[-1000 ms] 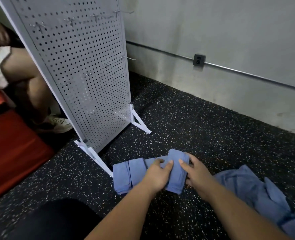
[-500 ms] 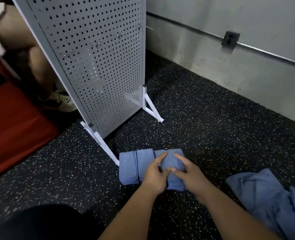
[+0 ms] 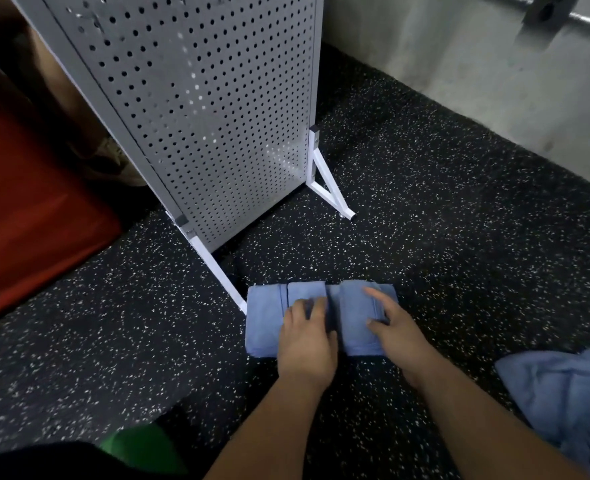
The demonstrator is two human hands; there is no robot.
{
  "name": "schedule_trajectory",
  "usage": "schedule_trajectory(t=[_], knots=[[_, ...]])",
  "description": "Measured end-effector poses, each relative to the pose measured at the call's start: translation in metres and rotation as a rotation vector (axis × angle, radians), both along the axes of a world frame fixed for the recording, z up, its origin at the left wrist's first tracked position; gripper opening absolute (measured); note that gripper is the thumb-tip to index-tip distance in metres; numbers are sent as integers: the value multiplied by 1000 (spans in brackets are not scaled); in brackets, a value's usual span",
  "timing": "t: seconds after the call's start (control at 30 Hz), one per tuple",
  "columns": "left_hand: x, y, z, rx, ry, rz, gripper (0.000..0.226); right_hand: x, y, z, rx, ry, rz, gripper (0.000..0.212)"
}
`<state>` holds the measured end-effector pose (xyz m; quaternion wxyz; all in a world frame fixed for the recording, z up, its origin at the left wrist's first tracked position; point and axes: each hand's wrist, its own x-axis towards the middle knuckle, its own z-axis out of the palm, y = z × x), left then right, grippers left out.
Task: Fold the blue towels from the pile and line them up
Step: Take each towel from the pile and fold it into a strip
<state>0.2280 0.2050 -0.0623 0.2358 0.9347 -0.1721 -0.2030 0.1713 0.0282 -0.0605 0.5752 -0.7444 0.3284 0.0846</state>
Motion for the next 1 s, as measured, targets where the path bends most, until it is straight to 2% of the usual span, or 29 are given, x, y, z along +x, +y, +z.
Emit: schedule_trajectory(t=[0.23,0.43,0.5,0.63,0.73,1.0], knots=[[10,2,-27,106,2,-86,68,11,7,-21,98,4,-24,59],[11,-2,-43,48,-38,-125,65,17,10,-35,-18,-27,39,63],[11,-4,-47,47,-53,-159,62,18,9,-44,-94,-29,105,67],[12,-7,-54,158,-67,-259,66,10,6,-58,-541,73,302,80],[12,-8,-58,231,-87,-288,69,7,5,-62,-755,107,368,82],[16,-26,-55,375,-51,-306,68,17,5,-72,-808,181,403,76]])
